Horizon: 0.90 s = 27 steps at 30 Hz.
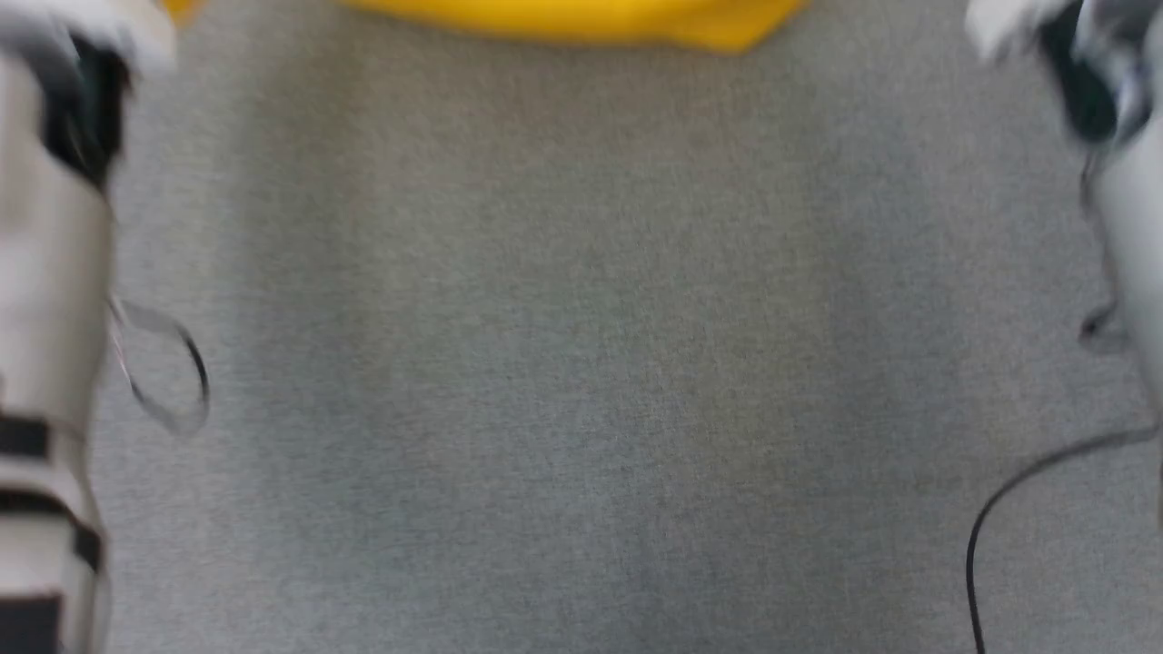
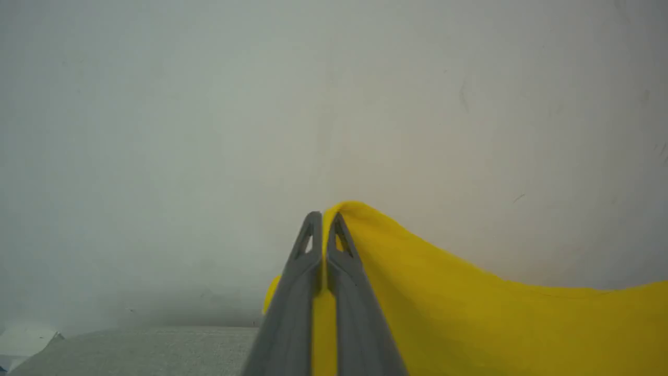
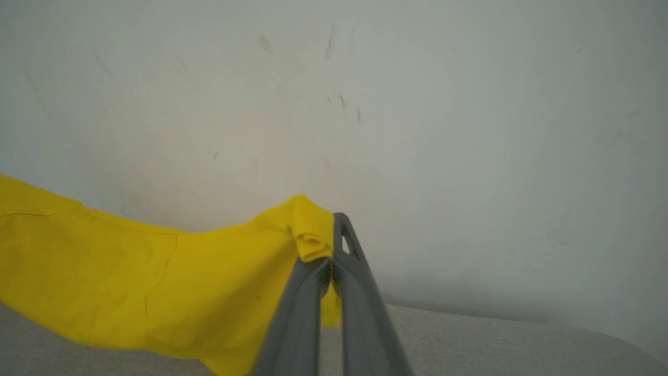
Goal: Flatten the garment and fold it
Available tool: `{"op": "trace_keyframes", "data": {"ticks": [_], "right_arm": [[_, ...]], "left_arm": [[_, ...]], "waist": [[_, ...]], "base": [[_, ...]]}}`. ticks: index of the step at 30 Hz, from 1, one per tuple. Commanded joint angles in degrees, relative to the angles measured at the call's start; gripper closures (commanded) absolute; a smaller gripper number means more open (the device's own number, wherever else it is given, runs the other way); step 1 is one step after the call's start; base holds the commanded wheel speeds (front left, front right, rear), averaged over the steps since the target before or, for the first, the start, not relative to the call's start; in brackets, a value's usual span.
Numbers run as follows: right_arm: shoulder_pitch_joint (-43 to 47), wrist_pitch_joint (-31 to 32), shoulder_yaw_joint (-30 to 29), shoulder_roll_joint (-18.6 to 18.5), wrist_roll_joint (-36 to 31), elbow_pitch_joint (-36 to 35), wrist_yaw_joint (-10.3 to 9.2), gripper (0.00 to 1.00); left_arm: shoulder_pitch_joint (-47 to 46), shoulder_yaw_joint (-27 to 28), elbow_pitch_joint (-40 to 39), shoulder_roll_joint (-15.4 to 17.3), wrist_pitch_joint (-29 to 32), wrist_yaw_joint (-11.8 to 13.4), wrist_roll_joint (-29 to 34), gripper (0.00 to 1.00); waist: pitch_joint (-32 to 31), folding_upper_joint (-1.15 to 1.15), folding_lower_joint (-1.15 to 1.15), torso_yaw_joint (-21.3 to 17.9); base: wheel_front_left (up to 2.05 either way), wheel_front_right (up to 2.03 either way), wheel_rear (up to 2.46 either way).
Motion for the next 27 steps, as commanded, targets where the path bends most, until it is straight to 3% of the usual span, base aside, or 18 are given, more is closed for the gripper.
{"op": "trace_keyframes", "data": {"ticks": [1, 7, 12, 14, 17, 21, 27], "right_arm": [[4.0, -0.3, 1.1, -0.9, 2.4, -1.8, -0.06, 1.0], [22.8, 0.1, 2.5, -5.5, 9.5, -14.0, -0.06, 1.0], [40.0, 2.8, -2.3, -8.5, 10.6, -28.1, -0.06, 1.0], [46.7, 5.2, -5.5, -8.2, 10.2, -33.9, -0.06, 1.0], [56.0, 9.5, -10.4, -6.8, 8.5, -42.3, -0.06, 1.0], [67.0, 14.8, -16.3, -2.3, 6.4, -51.4, -0.06, 1.0], [79.4, 20.1, -23.4, 3.9, 2.8, -57.5, -0.06, 1.0]], "left_arm": [[4.2, 1.0, -0.2, -0.2, -0.7, -0.5, -1.1, 1.0], [21.9, 4.0, -8.1, 0.6, -1.4, 0.9, -2.3, 1.0], [40.6, 5.9, -22.8, 1.2, -1.4, 5.2, -1.5, 1.0], [48.1, 6.3, -29.0, 2.2, -1.2, 8.1, -1.1, 1.0], [58.4, 6.4, -38.6, 4.2, 1.5, 13.8, 0.0, 1.0], [70.0, 7.1, -50.7, 5.6, 6.2, 19.7, -0.6, 1.0], [82.5, 6.8, -61.6, 6.9, 11.6, 25.1, -1.6, 1.0]], "waist": [[-4.7, 0.0, 0.0, 2.0], [-11.3, 0.0, 0.0, 3.2], [-15.4, 0.0, 0.0, 3.7], [-16.5, 0.0, 0.0, 3.6], [-17.6, 0.0, 0.0, 3.9], [-18.6, 0.0, 0.0, 4.5], [-20.3, 0.0, 0.0, 5.6]], "base": [[0.0, 0.0, 0.0], [0.0, 0.0, 0.0], [0.0, 0.0, 0.0], [0.0, 0.0, 0.0], [0.0, 0.0, 0.0], [0.0, 0.0, 0.0], [0.0, 0.0, 0.0]]}}
